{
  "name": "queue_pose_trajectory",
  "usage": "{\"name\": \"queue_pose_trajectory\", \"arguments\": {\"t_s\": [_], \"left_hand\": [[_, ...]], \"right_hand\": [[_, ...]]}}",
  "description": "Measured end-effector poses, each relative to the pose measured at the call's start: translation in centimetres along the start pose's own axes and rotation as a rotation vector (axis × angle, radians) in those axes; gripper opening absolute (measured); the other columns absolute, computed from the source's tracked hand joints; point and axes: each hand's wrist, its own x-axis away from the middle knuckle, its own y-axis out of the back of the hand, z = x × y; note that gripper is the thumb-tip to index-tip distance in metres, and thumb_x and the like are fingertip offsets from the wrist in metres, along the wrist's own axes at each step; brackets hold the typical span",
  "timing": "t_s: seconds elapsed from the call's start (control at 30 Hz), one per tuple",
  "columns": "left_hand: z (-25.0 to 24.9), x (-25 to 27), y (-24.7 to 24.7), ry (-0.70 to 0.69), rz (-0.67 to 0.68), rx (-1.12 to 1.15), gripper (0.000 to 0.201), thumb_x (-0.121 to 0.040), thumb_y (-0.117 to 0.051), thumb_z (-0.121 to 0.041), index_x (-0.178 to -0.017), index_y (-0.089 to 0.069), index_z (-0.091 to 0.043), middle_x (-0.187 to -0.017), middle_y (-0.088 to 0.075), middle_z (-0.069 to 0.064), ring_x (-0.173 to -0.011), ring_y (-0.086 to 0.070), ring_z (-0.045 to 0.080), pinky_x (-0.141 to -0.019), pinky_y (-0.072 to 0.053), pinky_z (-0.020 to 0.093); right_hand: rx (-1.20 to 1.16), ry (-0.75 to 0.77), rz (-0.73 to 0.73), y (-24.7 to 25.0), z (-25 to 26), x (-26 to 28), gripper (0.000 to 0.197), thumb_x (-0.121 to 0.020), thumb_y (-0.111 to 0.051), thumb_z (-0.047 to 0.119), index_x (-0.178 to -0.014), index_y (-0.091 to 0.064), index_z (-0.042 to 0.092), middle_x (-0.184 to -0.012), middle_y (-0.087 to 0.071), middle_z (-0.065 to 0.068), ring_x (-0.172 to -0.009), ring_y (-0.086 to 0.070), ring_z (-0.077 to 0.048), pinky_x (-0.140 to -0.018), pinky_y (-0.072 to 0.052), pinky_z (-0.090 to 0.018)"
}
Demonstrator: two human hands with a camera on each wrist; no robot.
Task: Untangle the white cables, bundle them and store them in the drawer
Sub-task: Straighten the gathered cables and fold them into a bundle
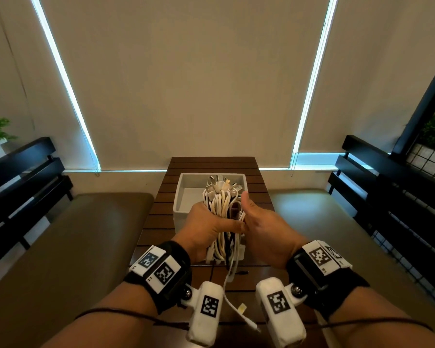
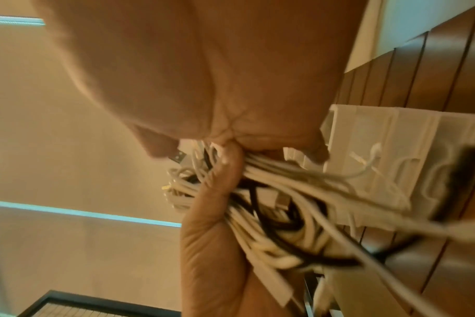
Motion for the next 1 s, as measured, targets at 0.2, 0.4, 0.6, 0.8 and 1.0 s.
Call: {"name": "queue_pose_trajectory", "arguments": {"t_s": [0.2,0.4,0.6,0.8,1.0], "left_hand": [[0.4,0.0,0.9,0.039,0.031,0.058,0.036,-0.068,-0.071,0.012,-0.101,-0.069,-0.003,-0.094,-0.072,0.014,-0.092,-0.07,0.029,-0.076,-0.057,0.035],[0.2,0.1,1.3,0.123,0.119,0.107,0.047,-0.072,-0.07,0.009,-0.118,-0.062,0.001,-0.11,-0.067,0.026,-0.098,-0.067,0.036,-0.083,-0.057,0.042],[0.1,0.0,1.5,0.122,0.166,0.123,0.047,-0.076,-0.069,0.009,-0.122,-0.059,0.001,-0.114,-0.065,0.026,-0.103,-0.065,0.038,-0.092,-0.053,0.05],[-0.3,0.0,0.7,0.063,0.189,0.105,0.044,-0.074,-0.067,0.016,-0.116,-0.061,0.006,-0.095,-0.071,0.018,-0.086,-0.07,0.028,-0.073,-0.057,0.035],[0.1,-0.3,0.3,-0.028,0.032,0.127,0.033,-0.071,-0.063,0.015,-0.102,-0.067,0.002,-0.082,-0.069,0.015,-0.075,-0.068,0.026,-0.065,-0.056,0.035]], "right_hand": [[0.284,0.077,-0.056,1.4,2.0,0.5,0.014,-0.094,-0.058,0.018,-0.09,-0.069,0.025,-0.077,-0.071,0.01,-0.075,-0.065,-0.008,-0.067,-0.05,-0.023],[0.14,0.128,-0.289,0.8,1.6,0.2,0.01,-0.08,-0.072,0.002,-0.085,-0.067,0.009,-0.065,-0.071,-0.002,-0.059,-0.067,-0.015,-0.058,-0.054,-0.029],[0.131,0.166,-0.308,0.3,2.3,0.6,0.011,-0.077,-0.073,-0.002,-0.081,-0.064,0.002,-0.073,-0.071,-0.016,-0.061,-0.067,-0.031,-0.057,-0.058,-0.039],[0.132,0.244,-0.295,0.3,2.4,0.3,0.022,-0.067,-0.081,0.0,-0.064,-0.063,0.011,-0.059,-0.067,-0.004,-0.054,-0.064,-0.019,-0.052,-0.052,-0.032],[0.124,0.255,-0.324,0.1,1.5,0.1,0.029,-0.067,-0.08,0.027,-0.081,-0.06,0.012,-0.084,-0.068,-0.004,-0.079,-0.068,-0.019,-0.071,-0.058,-0.034]]}}
